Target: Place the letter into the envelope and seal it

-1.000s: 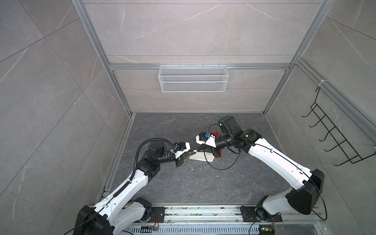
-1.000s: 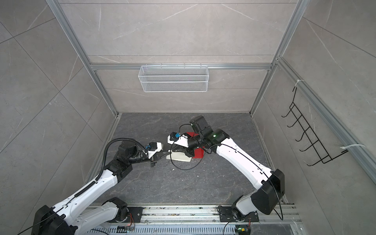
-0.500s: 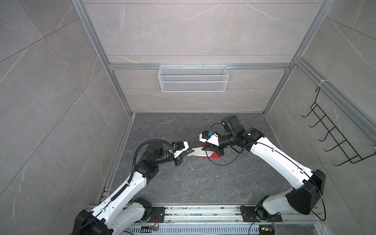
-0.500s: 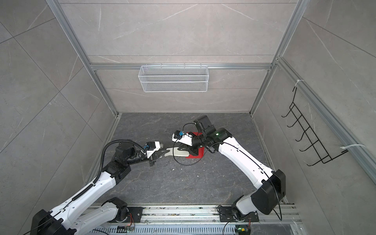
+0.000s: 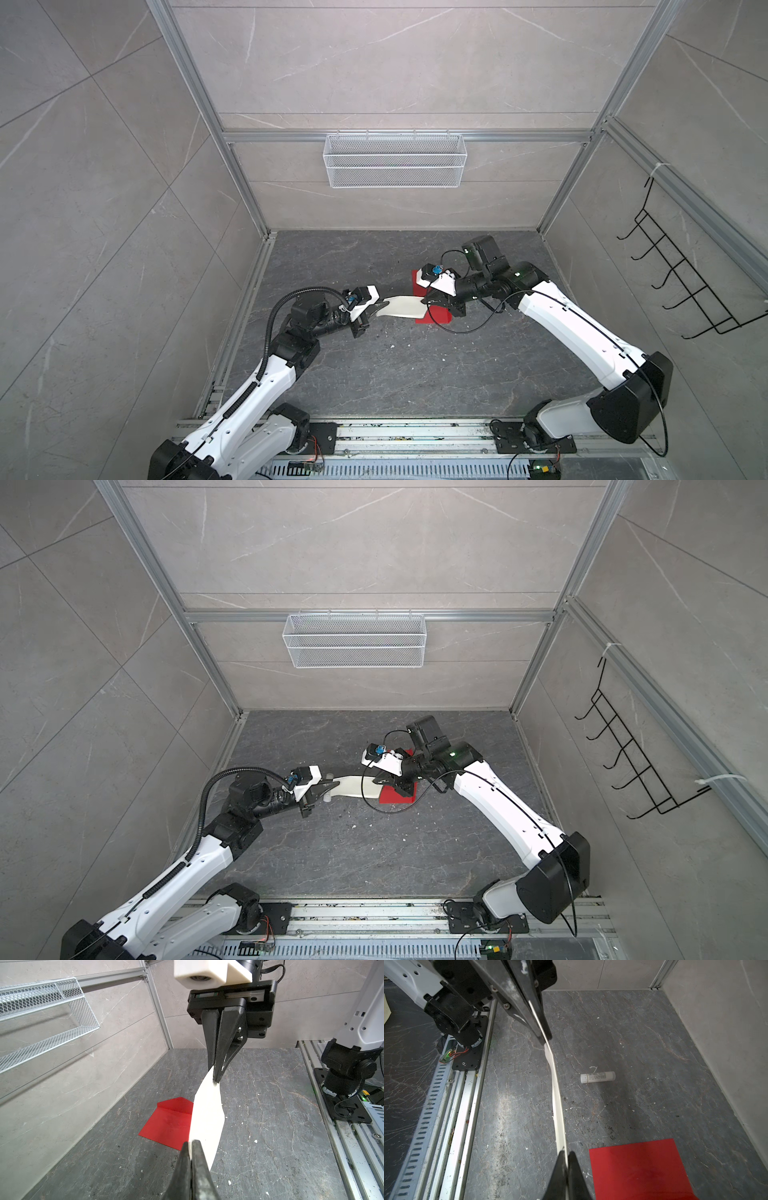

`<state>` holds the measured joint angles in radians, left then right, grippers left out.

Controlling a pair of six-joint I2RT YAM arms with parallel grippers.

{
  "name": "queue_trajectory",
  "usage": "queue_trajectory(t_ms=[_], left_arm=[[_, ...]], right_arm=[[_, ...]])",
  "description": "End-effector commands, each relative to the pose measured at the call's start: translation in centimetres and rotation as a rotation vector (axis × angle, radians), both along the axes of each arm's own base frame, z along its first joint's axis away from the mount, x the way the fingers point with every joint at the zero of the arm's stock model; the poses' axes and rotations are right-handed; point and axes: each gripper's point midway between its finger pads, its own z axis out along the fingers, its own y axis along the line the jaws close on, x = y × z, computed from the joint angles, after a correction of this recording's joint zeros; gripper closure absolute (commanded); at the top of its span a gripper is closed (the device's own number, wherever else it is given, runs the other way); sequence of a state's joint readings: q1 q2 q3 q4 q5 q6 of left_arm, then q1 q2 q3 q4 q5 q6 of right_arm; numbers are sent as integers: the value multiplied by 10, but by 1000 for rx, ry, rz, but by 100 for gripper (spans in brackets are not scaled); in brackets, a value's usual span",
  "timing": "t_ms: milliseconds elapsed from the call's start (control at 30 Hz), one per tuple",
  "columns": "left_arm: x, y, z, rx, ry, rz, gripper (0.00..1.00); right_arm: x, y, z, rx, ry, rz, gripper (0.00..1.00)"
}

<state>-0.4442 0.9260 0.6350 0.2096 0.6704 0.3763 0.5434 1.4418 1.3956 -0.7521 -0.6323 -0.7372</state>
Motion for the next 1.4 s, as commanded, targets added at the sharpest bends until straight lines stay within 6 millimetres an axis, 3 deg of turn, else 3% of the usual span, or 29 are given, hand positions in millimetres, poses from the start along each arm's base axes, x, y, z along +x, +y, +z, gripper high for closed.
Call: queue_trajectory(t_ms=[0, 433, 567, 733, 933, 1067, 1233, 1367], left_arm=[[9, 11, 9, -29, -22, 71, 100], [15, 21, 14, -58, -24, 132, 100], [21, 25, 19, -92, -6, 178, 100], [26, 24, 35, -238, 36, 182, 100], [39, 30, 49, -358, 137, 255, 100], [40, 29, 48, -363, 163, 255, 100], [45, 30, 45, -383, 199, 275, 100], [46, 30, 43, -382, 214, 281, 100]], right_arm=[[2, -15, -7, -32, 10, -38, 93], [18, -35, -5, -4, -4, -127, 93], [35, -37, 12, 82, -74, -227, 76], [55, -46, 33, 213, -144, -408, 45], [69, -68, 49, 358, -150, -641, 25], [86, -96, 41, 389, -104, -873, 2], [115, -133, 2, 233, 44, -1191, 1], [132, -136, -34, 148, 183, -1269, 1]])
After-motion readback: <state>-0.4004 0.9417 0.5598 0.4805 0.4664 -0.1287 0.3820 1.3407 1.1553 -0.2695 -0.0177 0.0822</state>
